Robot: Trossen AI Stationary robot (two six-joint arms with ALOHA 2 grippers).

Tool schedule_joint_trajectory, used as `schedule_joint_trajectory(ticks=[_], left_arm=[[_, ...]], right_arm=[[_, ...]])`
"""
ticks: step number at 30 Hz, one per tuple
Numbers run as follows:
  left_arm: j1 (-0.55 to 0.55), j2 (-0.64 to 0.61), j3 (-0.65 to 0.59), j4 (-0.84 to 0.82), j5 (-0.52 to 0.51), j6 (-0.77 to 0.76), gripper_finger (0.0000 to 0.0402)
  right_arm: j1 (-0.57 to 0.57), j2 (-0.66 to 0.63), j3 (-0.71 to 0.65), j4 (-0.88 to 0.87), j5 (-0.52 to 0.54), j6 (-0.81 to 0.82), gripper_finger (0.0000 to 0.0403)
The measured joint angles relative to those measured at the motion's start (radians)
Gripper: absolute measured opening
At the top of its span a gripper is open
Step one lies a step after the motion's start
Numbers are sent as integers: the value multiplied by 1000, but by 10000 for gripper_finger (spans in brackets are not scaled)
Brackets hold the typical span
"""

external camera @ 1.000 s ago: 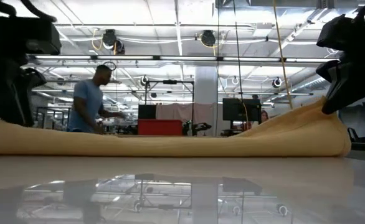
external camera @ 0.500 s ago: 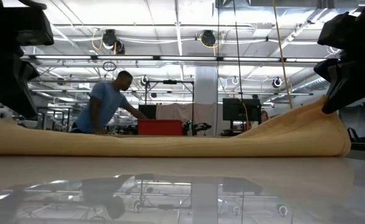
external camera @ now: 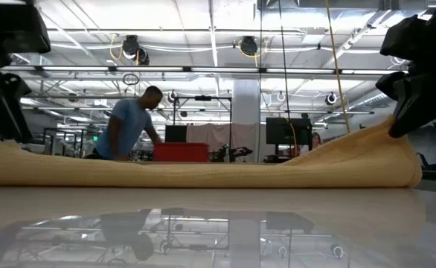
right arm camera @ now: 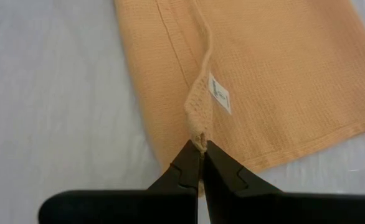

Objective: Roll towel
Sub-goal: Roll the yellow towel

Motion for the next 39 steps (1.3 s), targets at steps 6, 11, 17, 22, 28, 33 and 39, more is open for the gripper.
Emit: schedule_joint_trajectory(ticks=[6, 11, 17, 22, 28, 33, 39], left_arm=[[-1, 0, -78, 68, 20, -23, 140], [-6, 0, -96, 179, 22, 52, 51], [-13, 0, -97, 202, 52, 28, 10], [-17, -8, -98, 186, 51, -98, 11], [-41, -8, -98, 221, -27, -105, 68], [-45, -8, -126, 218, -43, -151, 168], [-46, -7, -146, 264, -5, -126, 209]], right_arm=[[0, 0, 0, 0, -10, -1, 0], [0, 0, 0, 0, -12, -4, 0], [0, 0, 0, 0, -12, -20, 0], [0, 0, 0, -1, -13, -23, 0], [0, 0, 0, 0, -14, -23, 0], [0, 0, 0, -1, -14, -25, 0], [0, 0, 0, 0, -14, -26, 0]])
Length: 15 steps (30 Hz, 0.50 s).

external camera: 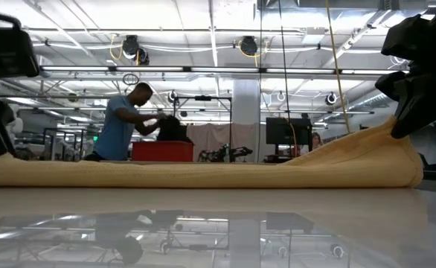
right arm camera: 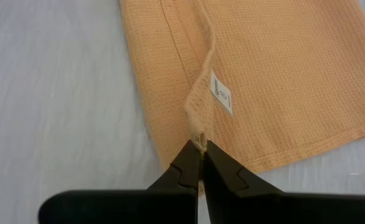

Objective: Roll towel
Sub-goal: Roll the yellow towel

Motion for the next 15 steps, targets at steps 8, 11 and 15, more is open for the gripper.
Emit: schedule_joint_trajectory(ticks=[8, 11, 15], left_arm=[[0, 0, 0, 69, 66, 107, 63], [0, 0, 0, 67, 95, 103, 13], [0, 0, 0, 74, 86, 128, 15]], right_arm=[[0, 0, 0, 0, 0, 0, 0], [0, 0, 0, 0, 0, 0, 0], [0, 0, 0, 0, 0, -4, 0]])
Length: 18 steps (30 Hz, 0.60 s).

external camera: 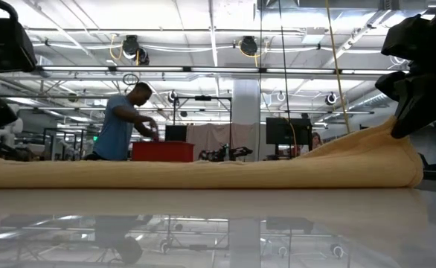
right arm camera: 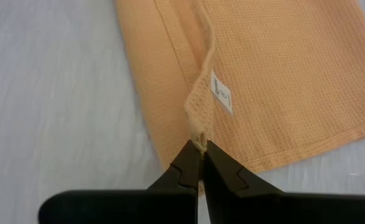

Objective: Roll towel
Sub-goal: Roll the yellow towel

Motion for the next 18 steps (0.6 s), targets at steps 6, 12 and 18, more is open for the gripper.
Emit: schedule_joint_trajectory(ticks=[6, 12, 18], left_arm=[[0, -15, 26, 7, -63, 108, 5], [0, -66, 50, -69, -91, 154, 3], [24, -93, 46, -343, -97, 10, 1]], right_arm=[[0, 0, 0, 0, 0, 0, 0], [0, 0, 0, 0, -4, 1, 0], [0, 0, 0, 1, -5, 0, 0]])
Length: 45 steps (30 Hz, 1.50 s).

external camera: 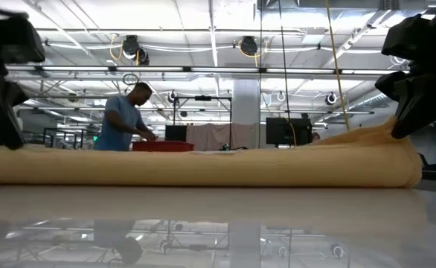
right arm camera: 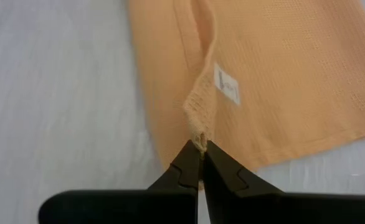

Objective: Roll towel
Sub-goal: Roll the yellow towel

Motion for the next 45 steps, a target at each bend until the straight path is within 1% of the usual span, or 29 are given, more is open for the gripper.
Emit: schedule_joint_trajectory(ticks=[6, 9, 12, 18, 21, 25, 28, 31, 35, 36, 38, 41, 44, 45], left_arm=[[53, 4, -53, 32, -19, -10, 1], [81, 19, -78, 60, -22, -12, 4], [112, 40, -102, 101, -27, -12, 17], [133, 60, -104, 98, -32, -12, 48], [133, 52, -85, 62, -49, 1, 65], [134, 48, -56, 34, -79, 60, 83], [151, 47, -46, 39, -77, 132, 111], [183, 47, -46, 33, -48, 199, 164], [242, 39, -46, 35, -36, 288, 260], [258, 39, -46, 36, -19, 318, 280], [291, 39, -46, 36, 53, 379, 307], [342, 32, -46, 42, 156, 465, 312], [382, -2, -44, 41, 233, 551, 293], [395, -20, -38, 31, 245, 580, 285]], right_arm=[[0, 0, 0, 33, -31, -4, 0], [0, 0, 0, 59, -78, -18, 0], [0, 0, 0, 67, -113, -22, 0], [0, 0, 0, 67, -125, -4, 0], [0, 0, 0, 67, -127, 4, 0], [0, 0, 0, 67, -127, 6, 0], [0, 0, 0, 67, -127, 5, 0], [0, 0, 0, 67, -127, 5, 0], [0, 0, 0, 66, -127, 5, 0], [0, 0, 0, 66, -127, 5, 0], [0, 0, 0, 66, -127, 5, 0], [0, 0, 0, 66, -127, 5, 0], [0, 0, 0, 66, -127, 5, 0], [0, 0, 0, 66, -127, 5, 0]])
